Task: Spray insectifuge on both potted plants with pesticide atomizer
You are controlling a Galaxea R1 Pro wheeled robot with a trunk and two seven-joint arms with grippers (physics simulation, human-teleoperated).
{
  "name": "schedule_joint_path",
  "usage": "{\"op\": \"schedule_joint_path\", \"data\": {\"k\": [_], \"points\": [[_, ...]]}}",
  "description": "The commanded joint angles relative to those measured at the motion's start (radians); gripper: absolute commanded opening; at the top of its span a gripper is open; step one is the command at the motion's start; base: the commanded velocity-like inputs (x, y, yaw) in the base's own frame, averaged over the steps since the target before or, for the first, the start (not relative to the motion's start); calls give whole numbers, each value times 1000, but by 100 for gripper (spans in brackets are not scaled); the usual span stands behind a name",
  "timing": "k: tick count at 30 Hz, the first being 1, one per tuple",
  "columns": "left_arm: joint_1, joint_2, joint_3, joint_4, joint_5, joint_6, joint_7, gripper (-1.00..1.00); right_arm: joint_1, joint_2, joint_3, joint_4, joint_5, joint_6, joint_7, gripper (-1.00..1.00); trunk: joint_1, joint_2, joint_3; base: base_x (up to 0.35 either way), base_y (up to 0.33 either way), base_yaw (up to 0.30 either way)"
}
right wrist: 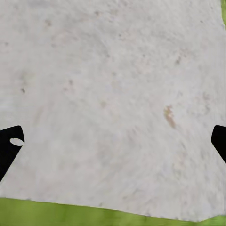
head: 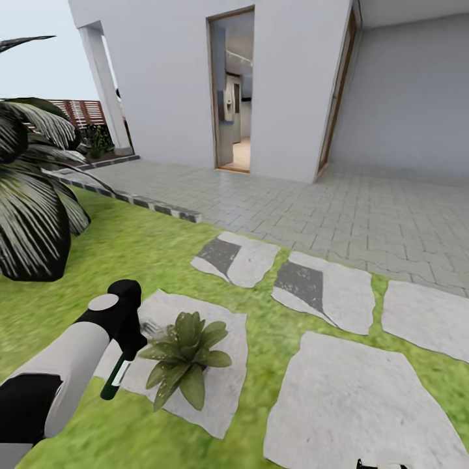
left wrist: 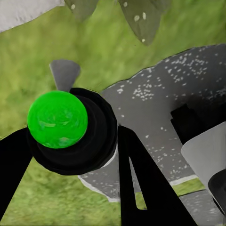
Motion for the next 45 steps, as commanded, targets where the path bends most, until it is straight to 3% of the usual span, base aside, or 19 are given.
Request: {"op": "schedule_joint_path", "data": {"k": [1,17,30,37,45], "points": [[0,0,-5,-1,-6,11,-10,-100,-1,0,-7,1,10,-3,-3,100,0,0,-1,50,-23,212],[0,-1,-4,-3,-7,11,-10,-100,-1,3,-6,2,10,-3,-3,100,0,0,-1,144,-210,124],[0,-1,-4,-3,-7,11,-10,-100,-1,3,-7,2,10,-3,-3,100,0,0,-1,-161,-216,275],[2,1,-4,-1,-7,10,-10,-100,-1,2,-7,2,10,-3,-3,100,0,0,-1,-20,-16,59],[136,-1,7,-12,2,8,-10,-100,-1,3,-7,2,10,-3,-3,100,0,0,-1,-1,0,228]]}}
